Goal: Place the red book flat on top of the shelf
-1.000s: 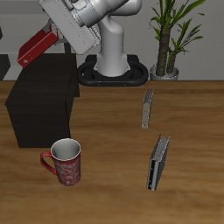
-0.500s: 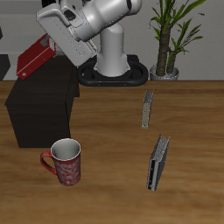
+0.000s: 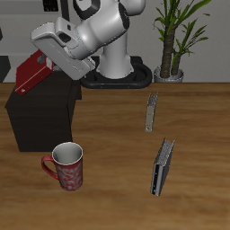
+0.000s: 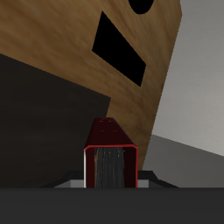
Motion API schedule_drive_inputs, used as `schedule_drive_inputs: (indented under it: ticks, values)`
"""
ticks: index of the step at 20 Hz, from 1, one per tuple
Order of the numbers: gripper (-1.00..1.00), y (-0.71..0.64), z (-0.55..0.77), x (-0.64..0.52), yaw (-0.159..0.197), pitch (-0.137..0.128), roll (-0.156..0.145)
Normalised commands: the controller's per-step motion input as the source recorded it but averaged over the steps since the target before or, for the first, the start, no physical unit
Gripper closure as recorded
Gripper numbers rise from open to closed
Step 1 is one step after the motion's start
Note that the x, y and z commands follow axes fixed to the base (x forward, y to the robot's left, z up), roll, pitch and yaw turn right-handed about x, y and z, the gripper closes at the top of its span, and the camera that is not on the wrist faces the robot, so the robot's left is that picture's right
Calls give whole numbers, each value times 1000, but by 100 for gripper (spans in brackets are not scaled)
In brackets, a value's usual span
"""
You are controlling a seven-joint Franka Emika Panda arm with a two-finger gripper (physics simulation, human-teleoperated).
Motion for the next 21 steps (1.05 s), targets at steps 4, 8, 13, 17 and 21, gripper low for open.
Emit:
schedule_drive_inputs:
  ticks: [4,8,13,17,21]
  values:
    - [-100,516,-248,31,-12,131,345]
    - [-100,426,-140,37,-28,82,179]
    - [-100,294,2,126,-19,57,110]
    - [-100,245,31,48,-13,15,103]
    - [-100,297,16,-27,-1,-27,73]
